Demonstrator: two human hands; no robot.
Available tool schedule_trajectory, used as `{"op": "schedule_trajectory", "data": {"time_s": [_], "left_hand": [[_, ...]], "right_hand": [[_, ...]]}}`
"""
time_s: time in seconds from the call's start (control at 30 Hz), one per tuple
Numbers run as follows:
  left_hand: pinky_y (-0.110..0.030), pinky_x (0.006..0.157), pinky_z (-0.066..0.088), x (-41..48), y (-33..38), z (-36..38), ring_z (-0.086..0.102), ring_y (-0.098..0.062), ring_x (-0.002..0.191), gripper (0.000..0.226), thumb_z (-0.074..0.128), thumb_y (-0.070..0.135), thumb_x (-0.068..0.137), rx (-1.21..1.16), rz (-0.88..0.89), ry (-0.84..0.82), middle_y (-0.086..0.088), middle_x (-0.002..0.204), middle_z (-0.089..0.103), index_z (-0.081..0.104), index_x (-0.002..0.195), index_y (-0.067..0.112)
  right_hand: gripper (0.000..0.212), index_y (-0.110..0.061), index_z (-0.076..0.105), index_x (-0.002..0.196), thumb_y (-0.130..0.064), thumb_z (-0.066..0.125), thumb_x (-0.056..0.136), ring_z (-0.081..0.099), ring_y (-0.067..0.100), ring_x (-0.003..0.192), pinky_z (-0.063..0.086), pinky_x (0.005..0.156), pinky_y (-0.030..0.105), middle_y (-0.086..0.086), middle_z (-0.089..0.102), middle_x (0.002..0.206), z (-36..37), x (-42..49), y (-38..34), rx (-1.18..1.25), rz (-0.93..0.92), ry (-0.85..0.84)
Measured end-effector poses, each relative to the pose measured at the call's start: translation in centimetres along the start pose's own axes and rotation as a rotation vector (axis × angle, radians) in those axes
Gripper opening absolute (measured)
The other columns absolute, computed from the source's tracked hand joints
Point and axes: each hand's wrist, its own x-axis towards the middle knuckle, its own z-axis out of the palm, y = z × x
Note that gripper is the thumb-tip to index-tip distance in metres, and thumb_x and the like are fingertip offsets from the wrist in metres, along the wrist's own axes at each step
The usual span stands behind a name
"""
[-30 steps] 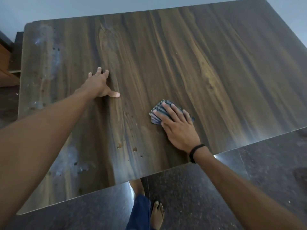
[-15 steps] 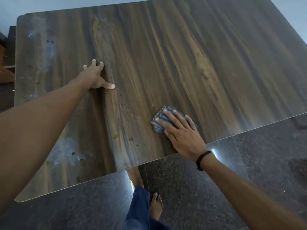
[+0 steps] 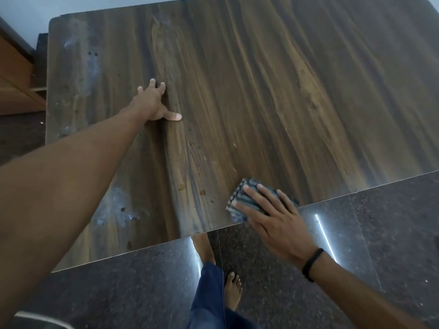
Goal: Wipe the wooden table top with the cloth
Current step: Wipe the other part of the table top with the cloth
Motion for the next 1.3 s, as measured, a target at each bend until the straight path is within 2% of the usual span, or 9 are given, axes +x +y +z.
{"op": "schedule_trajectory", "data": {"time_s": [0.13, 0.3, 0.43, 0.6, 0.77, 0.9, 1.03, 1.2, 1.3], "left_hand": [[-0.057, 0.117, 0.014, 0.4, 0.0, -0.2, -0.004, -0.039, 0.148, 0.124, 0.079, 0.059, 0.066, 0.008, -0.013, -0.029, 0.001, 0.163, -0.011, 0.000, 0.156, 0.026], [-0.060, 0.116, 0.015, 0.5, 0.1, -0.1, -0.005, -0.040, 0.148, 0.126, 0.078, 0.061, 0.066, 0.035, -0.011, -0.038, -0.001, 0.163, -0.013, -0.002, 0.156, 0.025], [-0.060, 0.115, 0.015, 0.5, 0.0, -0.3, -0.005, -0.041, 0.147, 0.127, 0.078, 0.063, 0.064, 0.024, -0.014, -0.053, -0.001, 0.163, -0.013, -0.002, 0.156, 0.026], [-0.060, 0.115, 0.015, 0.2, 0.1, -0.2, -0.006, -0.041, 0.147, 0.127, 0.078, 0.061, 0.065, 0.006, 0.003, -0.045, -0.001, 0.163, -0.013, -0.002, 0.156, 0.026], [-0.059, 0.115, 0.015, 0.1, 0.0, -0.4, -0.006, -0.041, 0.147, 0.127, 0.078, 0.062, 0.064, -0.001, 0.007, -0.046, -0.001, 0.163, -0.013, -0.002, 0.156, 0.026], [-0.059, 0.114, 0.016, -0.3, 0.0, -0.3, -0.005, -0.041, 0.147, 0.127, 0.076, 0.065, 0.065, 0.034, 0.026, -0.038, -0.001, 0.163, -0.012, -0.002, 0.156, 0.025], [-0.059, 0.114, 0.016, -0.6, 0.0, -0.7, -0.003, -0.041, 0.147, 0.127, 0.076, 0.066, 0.064, 0.038, 0.036, -0.041, -0.002, 0.164, -0.011, -0.001, 0.156, 0.026], [-0.058, 0.116, 0.017, -1.0, -0.3, -0.4, -0.003, -0.040, 0.148, 0.125, 0.075, 0.066, 0.065, 0.037, 0.057, -0.011, -0.002, 0.164, -0.009, 0.001, 0.157, 0.026], [-0.058, 0.114, 0.019, -0.7, -0.1, -0.7, 0.001, -0.043, 0.147, 0.126, 0.074, 0.069, 0.064, 0.079, 0.070, -0.016, -0.004, 0.164, -0.008, 0.001, 0.157, 0.024]], "right_hand": [[0.050, -0.047, 0.022, 0.155, -0.040, 0.024, 0.106, 0.008, 0.019, 0.155, 0.015, 0.122, 0.052, -0.009, 0.009, 0.168, -0.5, 3.9, -3.1, 0.085, 0.311, 0.072], [0.052, -0.049, 0.013, 0.156, -0.041, 0.026, 0.107, 0.005, 0.018, 0.155, 0.016, 0.122, 0.054, -0.011, 0.005, 0.168, 0.6, 4.5, -3.2, 0.012, -0.101, -0.007], [0.051, -0.048, 0.020, 0.155, -0.039, 0.029, 0.106, 0.009, 0.022, 0.154, 0.018, 0.120, 0.057, -0.008, 0.010, 0.168, -1.5, 10.7, -1.1, 0.114, 0.298, 0.040], [0.052, -0.046, 0.017, 0.157, -0.040, 0.028, 0.106, 0.007, 0.019, 0.155, 0.019, 0.121, 0.055, -0.009, 0.007, 0.168, 0.9, 6.1, -4.2, 0.005, -0.203, 0.018], [0.051, -0.047, 0.020, 0.156, -0.041, 0.025, 0.106, 0.008, 0.021, 0.154, 0.020, 0.120, 0.057, -0.008, 0.009, 0.168, -0.8, 8.9, -3.5, 0.073, 0.152, 0.017], [0.051, -0.049, 0.015, 0.156, -0.043, 0.026, 0.107, 0.007, 0.019, 0.155, 0.015, 0.122, 0.054, -0.009, 0.006, 0.168, 0.7, 6.5, -3.2, -0.020, -0.273, -0.006], [0.050, -0.049, 0.020, 0.155, -0.042, 0.024, 0.106, 0.007, 0.019, 0.154, 0.019, 0.120, 0.058, -0.010, 0.008, 0.167, -2.2, 12.3, -2.3, 0.061, 0.097, -0.020], [0.055, -0.048, 0.013, 0.157, -0.040, 0.029, 0.105, 0.006, 0.021, 0.155, 0.019, 0.121, 0.055, -0.007, 0.006, 0.168, 0.5, 7.1, -3.0, -0.019, -0.435, -0.051], [0.054, -0.052, 0.008, 0.156, -0.042, 0.027, 0.106, 0.001, 0.018, 0.154, 0.015, 0.121, 0.054, -0.011, -0.001, 0.167, -1.1, 12.0, 0.2, -0.072, -0.343, -0.034]]}}
